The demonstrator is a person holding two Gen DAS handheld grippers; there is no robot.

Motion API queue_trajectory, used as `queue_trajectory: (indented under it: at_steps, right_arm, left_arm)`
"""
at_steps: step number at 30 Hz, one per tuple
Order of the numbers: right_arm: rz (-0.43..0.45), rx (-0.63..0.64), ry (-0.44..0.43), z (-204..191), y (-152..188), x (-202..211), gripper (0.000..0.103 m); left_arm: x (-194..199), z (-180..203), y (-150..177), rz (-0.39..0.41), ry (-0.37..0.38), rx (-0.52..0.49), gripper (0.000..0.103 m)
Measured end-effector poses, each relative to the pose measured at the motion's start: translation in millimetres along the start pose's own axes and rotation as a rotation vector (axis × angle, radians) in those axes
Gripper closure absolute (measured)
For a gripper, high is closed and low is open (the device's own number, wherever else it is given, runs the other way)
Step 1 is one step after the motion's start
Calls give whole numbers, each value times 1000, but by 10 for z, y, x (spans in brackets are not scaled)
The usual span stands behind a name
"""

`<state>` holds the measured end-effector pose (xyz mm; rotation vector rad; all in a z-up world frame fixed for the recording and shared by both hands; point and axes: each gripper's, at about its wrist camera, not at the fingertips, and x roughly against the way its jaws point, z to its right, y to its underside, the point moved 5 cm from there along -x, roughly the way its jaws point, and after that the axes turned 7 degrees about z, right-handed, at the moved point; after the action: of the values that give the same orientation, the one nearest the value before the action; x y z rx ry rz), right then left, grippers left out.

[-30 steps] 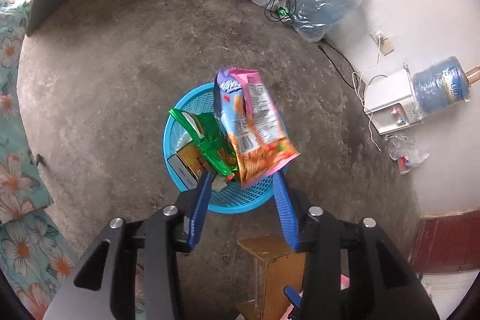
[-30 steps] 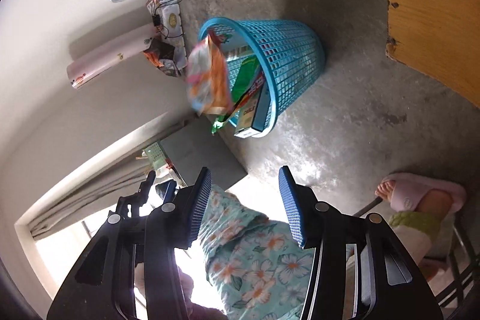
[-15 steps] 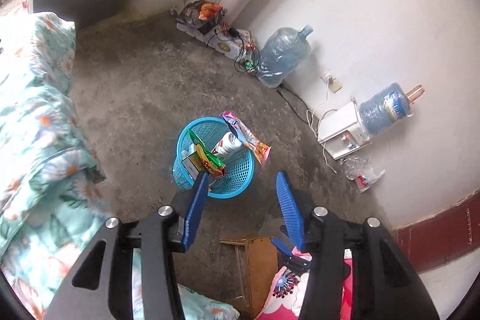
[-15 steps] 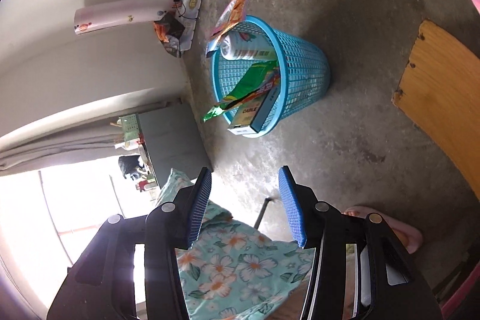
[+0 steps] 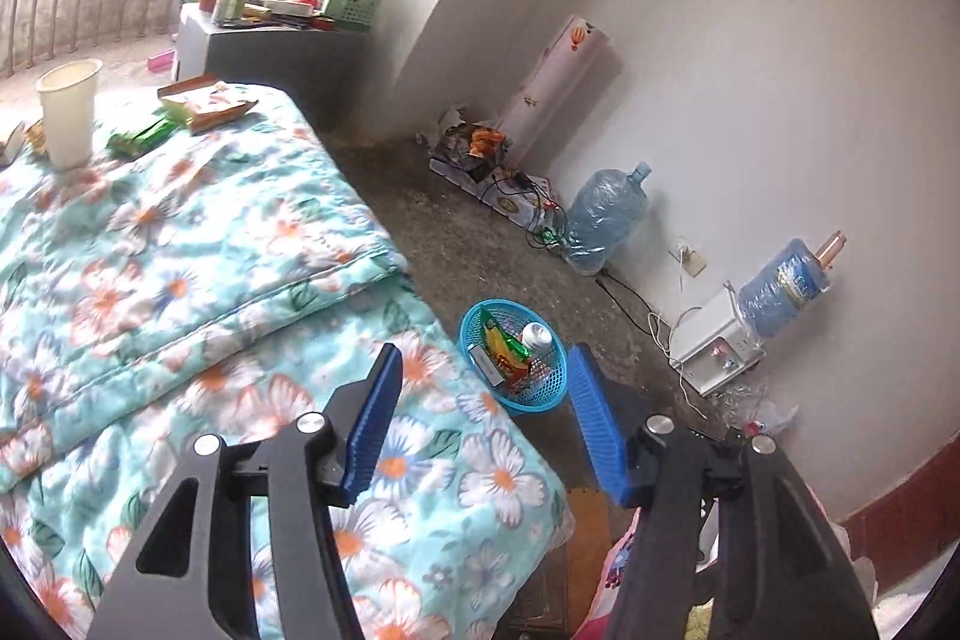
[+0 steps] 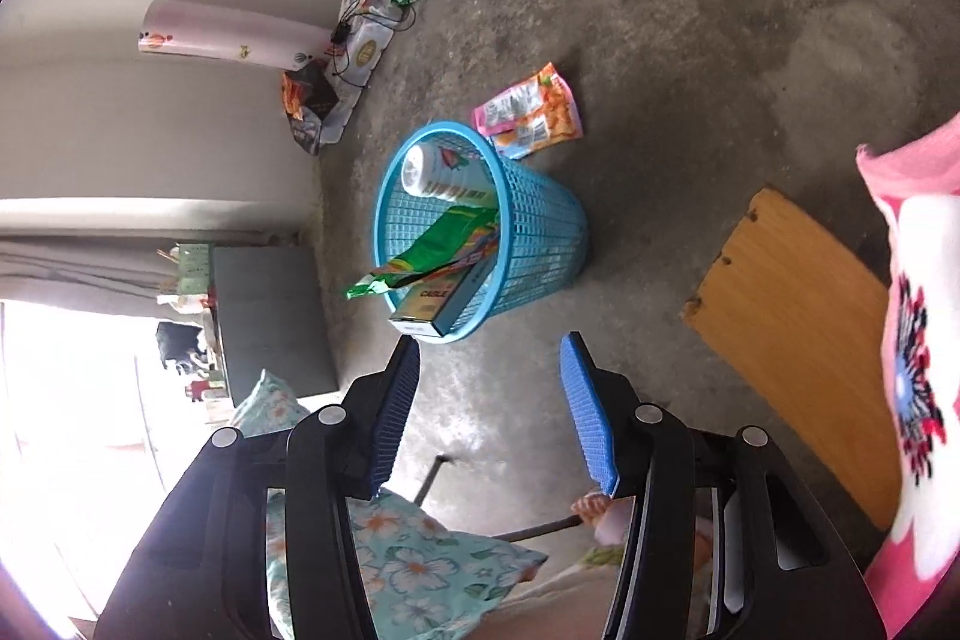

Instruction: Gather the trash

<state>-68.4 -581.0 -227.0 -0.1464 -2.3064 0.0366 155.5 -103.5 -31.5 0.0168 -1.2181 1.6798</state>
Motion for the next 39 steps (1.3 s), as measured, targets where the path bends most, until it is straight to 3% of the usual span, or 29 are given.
queue_trajectory:
  at_steps: [5, 11, 18, 22, 26, 32, 39]
  right_arm:
    - [2, 43, 13, -64, 51, 50, 53]
    - [4, 57, 36, -111, -49, -113, 41]
    - [-7, 44, 165, -13, -664, -1076, 41]
    - [7, 127, 259, 74, -1189, -1854, 41]
    - [-14, 201, 265, 127, -1622, -2638, 41]
    - [18, 162, 278, 282, -2130, -3495, 41]
    - [69, 134, 332, 486, -2474, -4088, 41]
  left_arm:
    - [204, -228, 176, -5, -19, 70, 45]
    - [311, -294, 235, 16, -53, 66, 30]
    - [29, -472, 38, 40, -95, 38, 19]
    - [-219, -548, -134, 23, -20, 57, 18]
    - [-505, -537, -209, -31, 87, 46, 18]
    - [-1055, -452, -205, -98, 234, 71, 18]
    - [-1358, -617, -335, 58, 226, 119, 18]
